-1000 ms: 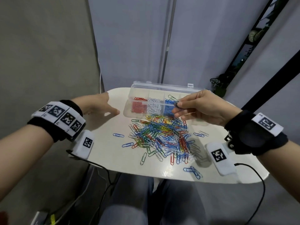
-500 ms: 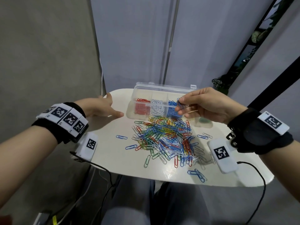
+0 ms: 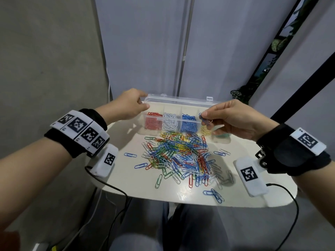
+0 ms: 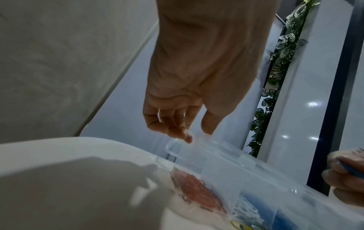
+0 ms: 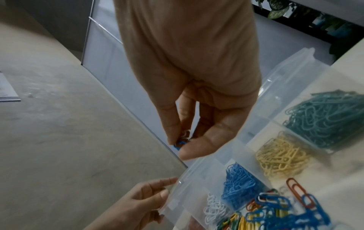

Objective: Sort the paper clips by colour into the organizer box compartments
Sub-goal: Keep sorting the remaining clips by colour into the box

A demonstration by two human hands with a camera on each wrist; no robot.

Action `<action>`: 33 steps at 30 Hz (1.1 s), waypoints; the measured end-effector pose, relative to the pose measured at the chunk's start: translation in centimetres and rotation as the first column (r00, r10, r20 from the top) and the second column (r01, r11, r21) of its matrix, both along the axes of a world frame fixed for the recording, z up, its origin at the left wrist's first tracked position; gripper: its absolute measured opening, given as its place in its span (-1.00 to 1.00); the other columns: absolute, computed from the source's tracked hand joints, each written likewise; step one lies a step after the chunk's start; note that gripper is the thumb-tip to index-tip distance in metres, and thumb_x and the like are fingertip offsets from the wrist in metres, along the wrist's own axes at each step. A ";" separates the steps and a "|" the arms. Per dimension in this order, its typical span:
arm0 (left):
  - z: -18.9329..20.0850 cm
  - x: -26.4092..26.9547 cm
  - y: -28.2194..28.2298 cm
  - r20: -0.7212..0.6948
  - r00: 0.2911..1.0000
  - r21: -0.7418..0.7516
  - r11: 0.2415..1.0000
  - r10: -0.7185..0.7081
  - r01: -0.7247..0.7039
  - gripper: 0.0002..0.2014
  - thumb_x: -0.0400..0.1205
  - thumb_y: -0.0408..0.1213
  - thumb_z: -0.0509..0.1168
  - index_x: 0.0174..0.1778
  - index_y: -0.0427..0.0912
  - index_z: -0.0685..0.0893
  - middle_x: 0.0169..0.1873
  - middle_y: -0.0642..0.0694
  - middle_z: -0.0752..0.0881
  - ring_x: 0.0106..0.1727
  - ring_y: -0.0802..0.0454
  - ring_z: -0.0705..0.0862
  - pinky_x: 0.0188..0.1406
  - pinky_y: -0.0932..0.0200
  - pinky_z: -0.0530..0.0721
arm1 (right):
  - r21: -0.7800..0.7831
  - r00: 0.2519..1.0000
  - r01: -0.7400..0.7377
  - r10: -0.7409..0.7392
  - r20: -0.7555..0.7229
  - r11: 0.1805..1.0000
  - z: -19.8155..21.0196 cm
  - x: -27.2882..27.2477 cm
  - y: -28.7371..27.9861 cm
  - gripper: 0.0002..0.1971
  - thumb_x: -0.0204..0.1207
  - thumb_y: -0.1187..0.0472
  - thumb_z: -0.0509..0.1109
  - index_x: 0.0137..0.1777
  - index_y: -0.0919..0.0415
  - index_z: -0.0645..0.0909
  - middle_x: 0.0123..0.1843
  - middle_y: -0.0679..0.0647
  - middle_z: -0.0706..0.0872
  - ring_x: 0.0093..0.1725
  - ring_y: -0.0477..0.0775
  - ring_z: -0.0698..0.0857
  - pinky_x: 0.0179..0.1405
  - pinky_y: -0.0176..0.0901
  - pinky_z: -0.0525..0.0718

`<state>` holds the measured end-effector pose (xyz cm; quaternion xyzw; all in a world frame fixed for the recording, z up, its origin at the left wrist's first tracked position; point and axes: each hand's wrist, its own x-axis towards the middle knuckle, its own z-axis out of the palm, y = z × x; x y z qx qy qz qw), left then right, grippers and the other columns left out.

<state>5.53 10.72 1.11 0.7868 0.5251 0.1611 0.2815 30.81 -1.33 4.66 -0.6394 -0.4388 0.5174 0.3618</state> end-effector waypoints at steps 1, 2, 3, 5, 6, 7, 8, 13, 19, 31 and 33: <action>-0.1 0.1 -0.1 -0.001 1.000 0.003 1.000 -0.002 0.002 -0.51 0.70 -0.21 0.29 0.56 -0.24 0.44 -0.14 -0.16 0.67 -0.16 -0.01 0.55 -0.11 0.23 0.41 | 0.018 0.999 0.006 -0.007 0.034 1.000 0.1 0.1 0.0 -0.93 0.47 0.34 0.48 -0.17 0.35 0.76 -0.33 0.16 0.74 -0.47 -0.03 0.60 -0.59 -0.27 0.63; -0.2 0.1 -0.1 0.004 1.000 0.001 1.000 -0.002 0.002 -0.51 0.70 -0.24 0.29 0.56 -0.24 0.44 -0.19 -0.13 0.66 -0.23 0.01 0.54 -0.18 0.22 0.40 | 0.042 0.998 0.015 -0.018 0.065 0.999 0.2 0.2 0.1 -0.93 0.47 0.33 0.50 -0.17 0.35 0.76 -0.34 0.15 0.75 -0.47 -0.04 0.56 -0.60 -0.29 0.58; -0.3 0.1 -0.1 0.011 1.000 0.000 1.000 -0.001 0.001 -0.52 0.70 -0.26 0.29 0.57 -0.23 0.43 -0.22 -0.12 0.67 -0.29 0.06 0.54 -0.27 0.19 0.41 | 0.070 0.995 0.026 -0.033 0.097 0.997 0.3 0.2 0.2 -0.92 0.46 0.32 0.51 -0.17 0.35 0.77 -0.34 0.14 0.75 -0.47 -0.04 0.54 -0.60 -0.30 0.55; -0.4 0.1 0.0 0.024 1.000 -0.002 1.000 0.002 -0.002 -0.51 0.70 -0.28 0.28 0.57 -0.23 0.43 -0.26 -0.11 0.69 -0.37 0.17 0.52 -0.39 0.29 0.42 | 0.130 0.985 0.049 -0.069 0.160 0.990 0.5 0.2 0.8 -0.91 0.45 0.30 0.53 -0.17 0.35 0.77 -0.33 0.14 0.75 -0.46 -0.04 0.50 -0.58 -0.28 0.50; -0.4 0.1 0.1 0.029 1.000 -0.007 1.000 0.001 -0.001 -0.51 0.70 -0.28 0.28 0.58 -0.23 0.42 -0.29 -0.09 0.70 -0.40 0.20 0.52 -0.42 0.35 0.42 | 0.156 0.979 0.059 -0.088 0.185 0.986 0.6 0.1 1.2 -0.90 0.45 0.29 0.54 -0.17 0.34 0.78 -0.32 0.14 0.76 -0.46 -0.04 0.49 -0.57 -0.27 0.48; -0.5 0.1 0.1 0.035 0.999 -0.013 1.000 0.000 0.001 -0.50 0.71 -0.28 0.28 0.58 -0.23 0.41 -0.32 -0.08 0.69 -0.42 0.21 0.52 -0.47 0.38 0.41 | 0.174 0.973 0.066 -0.102 0.207 0.982 0.7 -0.1 1.6 -0.90 0.45 0.27 0.55 -0.17 0.33 0.78 -0.31 0.13 0.77 -0.46 -0.05 0.48 -0.57 -0.27 0.48; -0.5 0.1 0.0 0.040 0.999 -0.019 1.000 0.000 0.001 -0.50 0.71 -0.28 0.27 0.59 -0.22 0.40 -0.36 -0.06 0.67 -0.45 0.22 0.51 -0.53 0.42 0.39 | 0.183 0.967 0.068 -0.110 0.231 0.981 0.7 -0.3 2.1 -0.89 0.45 0.25 0.55 -0.17 0.32 0.79 -0.29 0.12 0.78 -0.44 -0.05 0.48 -0.56 -0.26 0.48; -0.4 0.1 -0.2 0.046 0.999 -0.024 1.000 -0.011 0.012 -0.50 0.73 -0.27 0.25 0.61 -0.23 0.37 -0.42 0.01 0.62 -0.50 0.25 0.49 -0.60 0.47 0.35 | 0.137 0.936 0.099 -0.139 0.323 0.986 0.2 -0.3 3.5 -0.87 0.51 0.18 0.51 -0.12 0.25 0.81 -0.24 0.06 0.73 -0.35 -0.02 0.46 -0.49 -0.22 0.48; -0.3 -0.1 0.2 0.037 0.999 -0.041 0.999 -0.018 0.019 -0.47 0.72 -0.23 0.26 0.61 -0.22 0.35 -0.40 -0.04 0.66 -0.41 0.10 0.55 -0.46 0.26 0.45 | 0.141 0.958 0.151 -0.180 0.223 0.978 0.3 -0.2 3.4 -0.90 0.49 0.30 0.51 -0.12 0.37 0.77 -0.33 0.12 0.68 -0.47 -0.06 0.48 -0.57 -0.29 0.48; 0.4 -0.2 -0.5 0.012 0.999 -0.025 0.999 -0.038 0.038 -0.49 0.73 -0.23 0.26 0.61 -0.20 0.36 0.30 -0.32 0.67 -0.57 0.25 0.47 -0.54 0.47 0.36 | 0.214 0.902 -0.026 -0.070 0.426 0.976 0.3 -4.4 5.6 -0.87 0.45 0.26 0.56 -0.07 0.31 0.76 -0.37 0.05 0.69 -0.52 -0.09 0.41 -0.68 -0.34 0.38; 0.2 -0.3 -0.2 0.020 0.999 -0.030 0.999 -0.032 0.033 -0.48 0.72 -0.23 0.27 0.61 -0.20 0.38 0.02 -0.26 0.77 -0.65 0.26 0.45 -0.59 0.48 0.36 | 0.229 0.865 -0.123 -0.008 0.501 0.966 0.3 -4.2 4.4 -0.92 0.43 0.30 0.57 -0.11 0.27 0.77 -0.45 -0.03 0.68 -0.60 -0.21 0.46 -0.67 -0.39 0.39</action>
